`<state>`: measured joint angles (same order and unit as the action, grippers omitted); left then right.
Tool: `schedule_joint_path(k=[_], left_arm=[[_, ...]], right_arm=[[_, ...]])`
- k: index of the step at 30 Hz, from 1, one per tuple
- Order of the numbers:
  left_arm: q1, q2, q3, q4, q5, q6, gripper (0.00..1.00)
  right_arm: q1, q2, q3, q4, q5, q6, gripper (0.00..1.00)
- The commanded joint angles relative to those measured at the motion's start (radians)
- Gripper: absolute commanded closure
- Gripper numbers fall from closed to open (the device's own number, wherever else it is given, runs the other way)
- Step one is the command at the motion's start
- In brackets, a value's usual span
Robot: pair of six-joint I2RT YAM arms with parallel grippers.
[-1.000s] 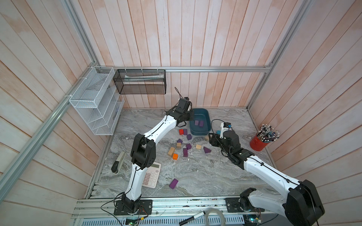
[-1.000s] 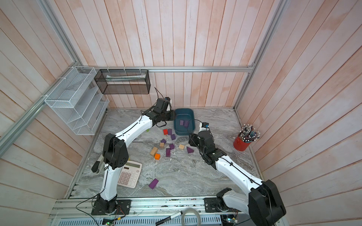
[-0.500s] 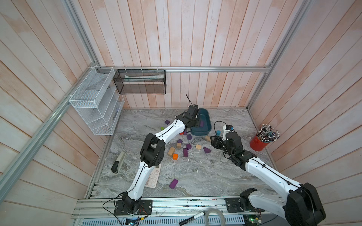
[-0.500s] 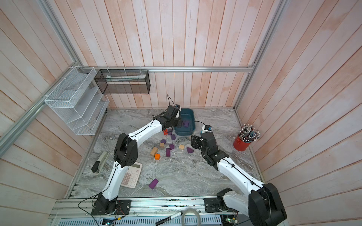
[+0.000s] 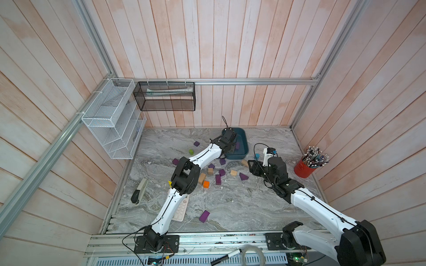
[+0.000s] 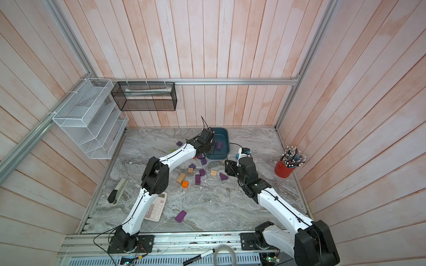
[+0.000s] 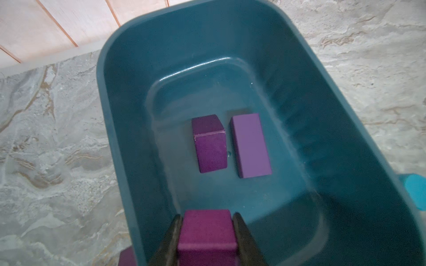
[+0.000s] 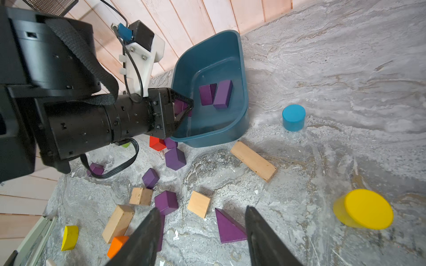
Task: Pick purple bricks into the storage bin
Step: Place the building block in the storage box.
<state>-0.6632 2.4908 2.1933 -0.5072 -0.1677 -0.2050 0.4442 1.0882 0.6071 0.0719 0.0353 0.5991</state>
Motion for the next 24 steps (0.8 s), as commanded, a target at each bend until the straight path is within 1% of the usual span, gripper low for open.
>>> schedule_joint_path(k=[1,6,8,16,24], left_arm=[[-0.012,0.037,0.052,-0.019,-0.056,0.05,0.69],[-0.014,0.06,0.094,-0.056,-0.075,0.07,0.68],[-0.014,0.067,0.104,-0.072,-0.079,0.072,0.66],[-0.018,0.049,0.105,-0.076,-0.102,0.082,0.63],[-0.031,-0.012,0.091,-0.055,-0.101,0.101,0.46]], right_arm=[[-0.004,-0.007,-0.013,0.015,-0.014,-0.001,0.4],[-0.003,-0.007,-0.021,0.03,-0.016,0.001,0.4],[-0.004,-0.007,-0.021,0.034,-0.02,0.001,0.4],[-0.004,-0.005,-0.022,0.042,-0.026,0.002,0.4],[-0.004,-0.001,-0.02,0.052,-0.03,0.002,0.4]])
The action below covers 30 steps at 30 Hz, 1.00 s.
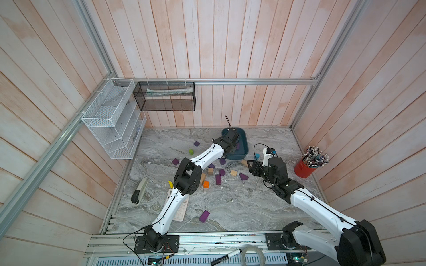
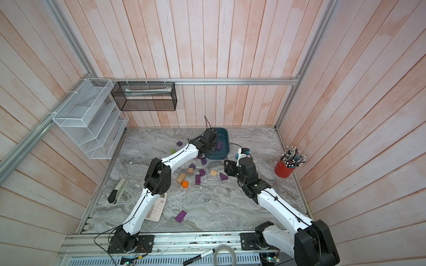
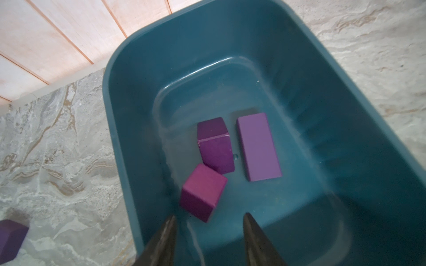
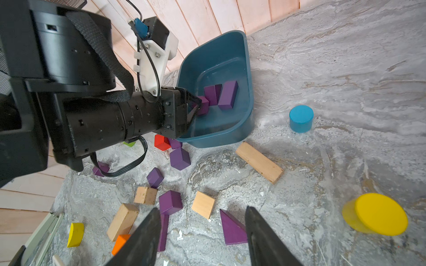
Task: Pick purple bricks into the storage bin
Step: Place the building block in the storage box.
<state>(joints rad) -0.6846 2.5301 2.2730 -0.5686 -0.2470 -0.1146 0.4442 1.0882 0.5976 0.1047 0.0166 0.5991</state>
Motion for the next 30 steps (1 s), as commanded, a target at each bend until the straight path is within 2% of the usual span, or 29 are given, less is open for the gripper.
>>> schedule_joint_path(k=[1,6,14,18,30], left_arm=[[-0.01,-0.059,0.012,0.008,-0.022,0.01,0.45],[-0.009,-0.139,-0.011,0.035,-0.026,0.0,0.39],[-0.001,-0.29,-0.082,0.052,-0.043,-0.018,0.24],[0.021,-0.354,-0.133,0.019,-0.044,-0.063,0.2],[0.084,-0.66,-0.507,0.047,-0.045,-0.194,0.15]], right_arm=[[-0.004,-0.001,-0.008,0.018,-0.011,0.002,0.4],[-0.003,-0.005,0.002,0.014,-0.008,-0.009,0.4],[-0.004,-0.026,0.008,0.013,0.003,-0.024,0.4],[-0.004,-0.033,-0.004,0.032,0.001,-0.037,0.4],[0.016,-0.028,0.005,0.07,-0.033,-0.101,0.39]])
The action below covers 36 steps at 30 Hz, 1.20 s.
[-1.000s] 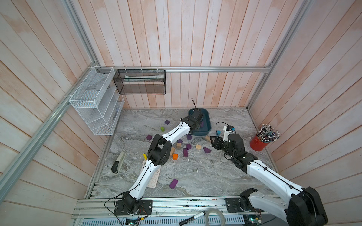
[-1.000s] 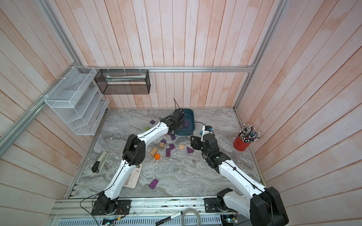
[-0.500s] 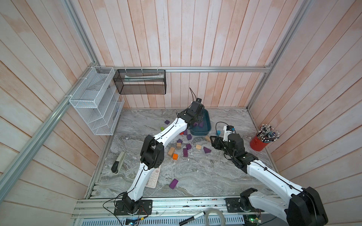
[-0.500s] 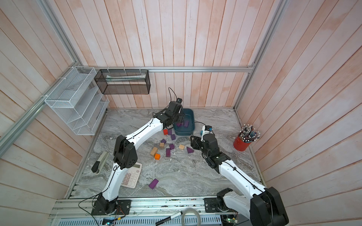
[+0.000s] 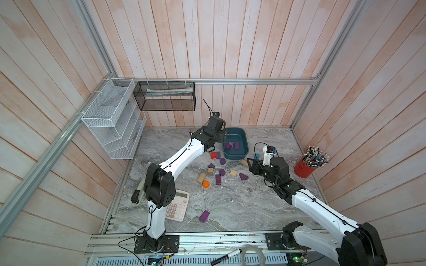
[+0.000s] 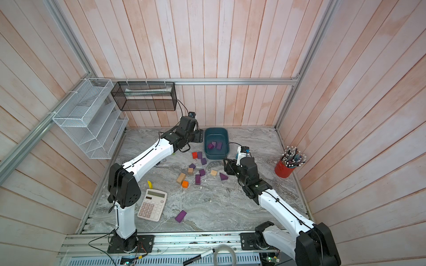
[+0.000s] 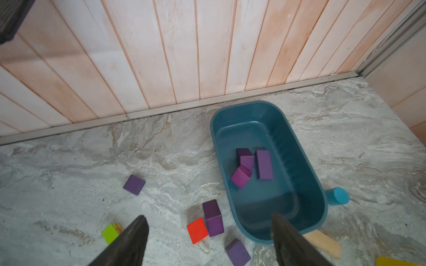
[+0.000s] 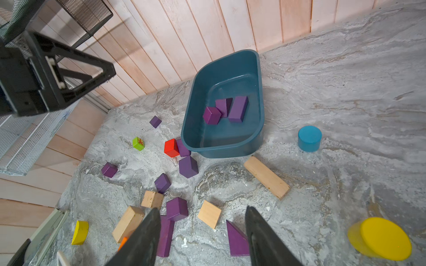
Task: Pick purple bricks into the storage bin
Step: Place the building block in the storage box, then pick up the building block from the center of the board.
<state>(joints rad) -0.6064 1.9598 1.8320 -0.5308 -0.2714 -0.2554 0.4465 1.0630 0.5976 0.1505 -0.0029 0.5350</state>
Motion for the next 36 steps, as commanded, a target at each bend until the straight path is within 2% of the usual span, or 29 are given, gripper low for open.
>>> schedule_joint_path(k=[1,6,15,22,27,33,36], left_arm=[[0.009,-0.116,-0.098,0.006,-0.029,-0.063,0.15],[0.041,-0.261,-0.301,0.003,-0.051,-0.12,0.12],[0.179,-0.472,-0.635,0.009,0.004,-0.288,0.11],[0.268,-0.501,-0.707,-0.038,0.031,-0.392,0.11],[0.289,-0.484,-0.708,-0.063,0.027,-0.461,0.12],[0.313,-0.456,-0.707,-0.064,0.053,-0.537,0.13],[0.326,-0.436,-0.708,-0.061,0.069,-0.568,0.14]], right_arm=[[0.021,0.0,0.007,0.026,-0.008,-0.04,0.39],[0.106,0.022,0.022,0.037,0.054,-0.084,0.39],[0.281,0.087,0.052,0.088,0.14,-0.211,0.39],[0.387,0.136,0.049,0.162,0.165,-0.346,0.4],[0.451,0.172,0.037,0.216,0.17,-0.439,0.39],[0.512,0.234,0.033,0.279,0.174,-0.48,0.39],[0.544,0.25,0.025,0.311,0.216,-0.508,0.4]])
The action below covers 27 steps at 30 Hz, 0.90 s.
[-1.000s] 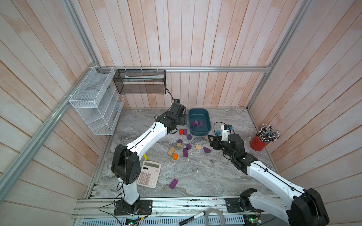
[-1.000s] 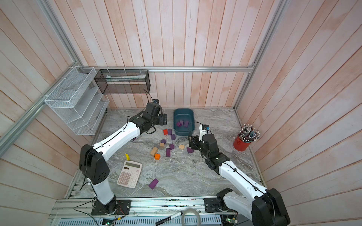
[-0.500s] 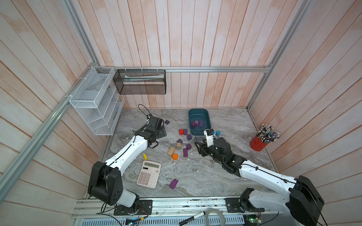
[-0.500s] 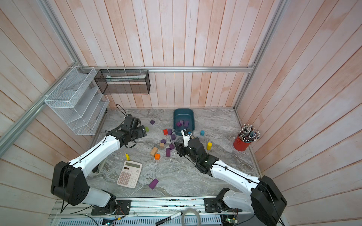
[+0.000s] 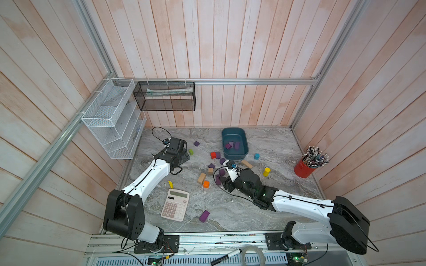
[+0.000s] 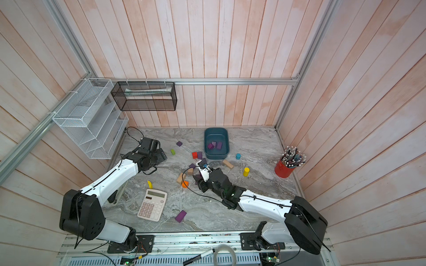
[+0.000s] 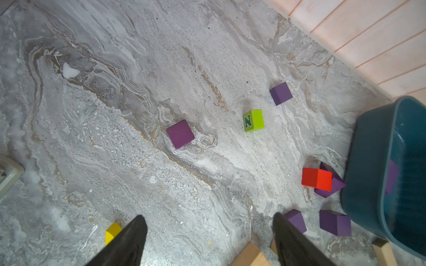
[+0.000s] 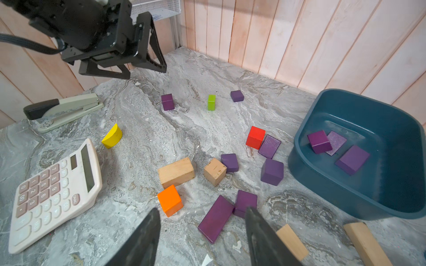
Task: Pick purple bricks into the storage bin
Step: Pick up the building block from the center of the board.
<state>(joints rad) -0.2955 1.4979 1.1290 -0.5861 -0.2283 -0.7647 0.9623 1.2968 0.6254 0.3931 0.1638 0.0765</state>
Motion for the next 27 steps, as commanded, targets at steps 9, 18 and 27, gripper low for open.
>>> schedule_joint_path(k=[9,18,27], left_arm=[[0.067,0.142,0.03,0.0,0.076,-0.115,0.2],[0.123,0.302,0.121,-0.025,0.073,-0.128,0.26],[0.139,0.414,0.221,-0.032,0.053,-0.131,0.27]], right_arm=[[0.059,-0.009,-0.061,0.16,0.052,-0.071,0.4],[0.07,-0.056,-0.093,0.175,0.05,-0.086,0.4],[0.073,-0.063,-0.093,0.17,0.057,-0.103,0.4]])
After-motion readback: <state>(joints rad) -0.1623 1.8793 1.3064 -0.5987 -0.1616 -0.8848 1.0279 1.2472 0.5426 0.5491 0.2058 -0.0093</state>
